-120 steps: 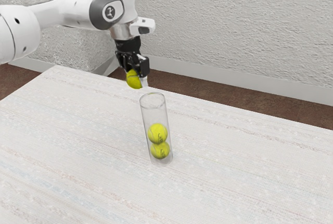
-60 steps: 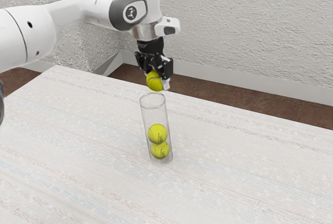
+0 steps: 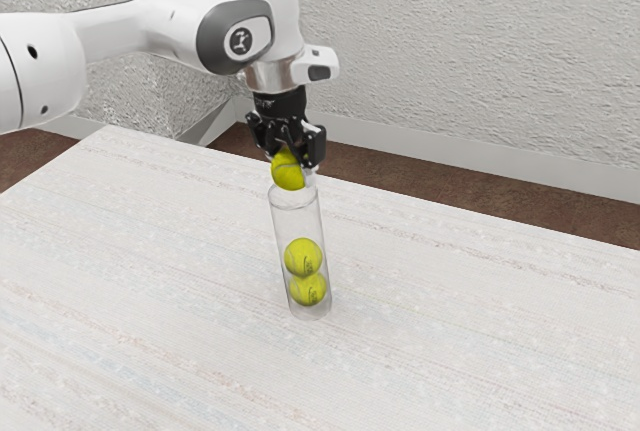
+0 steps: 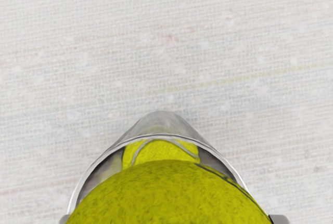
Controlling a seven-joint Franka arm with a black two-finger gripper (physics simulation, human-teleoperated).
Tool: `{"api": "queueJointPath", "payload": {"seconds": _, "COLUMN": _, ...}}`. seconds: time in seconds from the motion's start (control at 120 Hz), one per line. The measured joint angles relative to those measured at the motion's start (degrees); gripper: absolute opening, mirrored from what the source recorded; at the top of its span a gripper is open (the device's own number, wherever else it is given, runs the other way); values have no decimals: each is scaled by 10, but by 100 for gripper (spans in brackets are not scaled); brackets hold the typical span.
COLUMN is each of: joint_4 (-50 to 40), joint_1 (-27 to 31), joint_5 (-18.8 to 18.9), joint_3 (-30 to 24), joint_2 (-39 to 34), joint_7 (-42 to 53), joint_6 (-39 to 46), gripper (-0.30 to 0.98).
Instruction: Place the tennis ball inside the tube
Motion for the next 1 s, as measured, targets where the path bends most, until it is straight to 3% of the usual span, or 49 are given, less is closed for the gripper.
{"api": "queueJointPath", "payload": {"seconds": 0.15, "joint_4": -1, "joint_1": 0, "joint_5": -3, "joint_3": 0, "joint_2": -1, "joint_7": -9, "joint_6": 2, "gripper": 50}}
{"api": "queueJointPath", "payload": {"seconds": 0.333, "joint_4": 0, "joint_1": 0, "joint_5": -4, "joint_3": 1, "joint_2": -6, "joint_7": -18, "joint_6": 3, "gripper": 61}}
{"api": "queueJointPath", "payload": {"seconds": 0.467, "joint_4": 0, "joint_1": -2, "joint_5": 2, "joint_3": 15, "joint_2": -42, "joint_7": -19, "joint_6": -3, "gripper": 64}}
{"api": "queueJointPath", "payload": {"seconds": 0.658, "joint_4": -21, "joint_1": 21, "joint_5": 7, "joint_3": 113, "joint_2": -145, "joint_7": 13, "joint_6": -61, "gripper": 67}}
{"api": "queueJointPath", "payload": {"seconds": 0.842, "joint_4": -46, "joint_1": 111, "joint_5": 7, "joint_3": 123, "joint_2": -156, "joint_7": 43, "joint_6": -88, "gripper": 68}}
{"api": "queueJointPath", "payload": {"seconds": 1.0, "joint_4": -46, "joint_1": 101, "joint_5": 7, "joint_3": 122, "joint_2": -140, "joint_7": 56, "joint_6": -93, "gripper": 68}}
